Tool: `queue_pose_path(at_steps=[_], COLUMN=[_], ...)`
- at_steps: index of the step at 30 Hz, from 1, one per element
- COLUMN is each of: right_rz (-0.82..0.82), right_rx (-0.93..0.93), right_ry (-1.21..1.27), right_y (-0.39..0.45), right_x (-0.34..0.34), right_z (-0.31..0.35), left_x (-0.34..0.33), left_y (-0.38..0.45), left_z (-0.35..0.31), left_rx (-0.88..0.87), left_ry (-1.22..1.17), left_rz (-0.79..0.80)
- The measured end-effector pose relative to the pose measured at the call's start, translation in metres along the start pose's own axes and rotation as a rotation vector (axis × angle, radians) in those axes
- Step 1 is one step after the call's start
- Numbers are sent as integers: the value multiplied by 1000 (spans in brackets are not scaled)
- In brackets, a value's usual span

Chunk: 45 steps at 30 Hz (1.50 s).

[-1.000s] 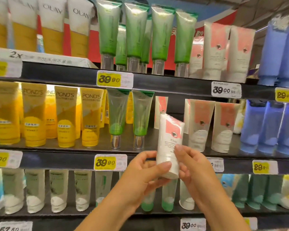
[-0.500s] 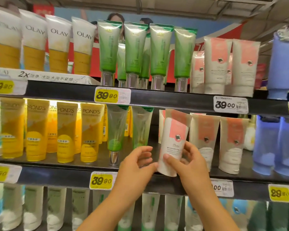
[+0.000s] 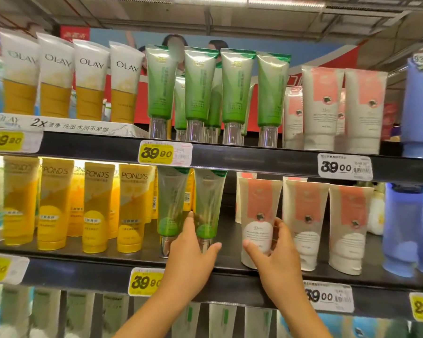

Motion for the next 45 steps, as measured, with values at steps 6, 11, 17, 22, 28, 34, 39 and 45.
queue_pose_path(at_steps=[6,11,17,22,28,34,39,45], right_rz=[-26,-26,-34,-44,-53,-95,-108,44], right_rx=[21,12,17,31,36,55,91,-16], right_ry=[-163,-177,-234,-267,-303,-287,-83,232], right_y=[-6,-4,-2,-2,-3,-11,-30,-55], right_x=[2,4,3,2,1,10,23,23], right_z=[-2,-2,-1,0,3,14,26,37], left_x=[0,0,3,7,15,24,22,14], left_y=[9,13,12,5,-3,-17,-40,-71], left_z=[-1,3,4,0,-7,-14,-12,-5], left_rx=[32,42,43,46,67,130,129,101], left_ry=[-1,-80,-130,-189,-294,-452,-543,-539], left_rz=[-47,-76,-47,37,114,214,294,370])
Point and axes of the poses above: each hand's wrist, its own y-axis towards the middle knuckle, its own x-axis out of the back of the hand, z = x × y, the point moved 2 cm from there along y, towards the middle knuckle, and after that the axes turned 4 degrees about y, right-handed, at the moved point
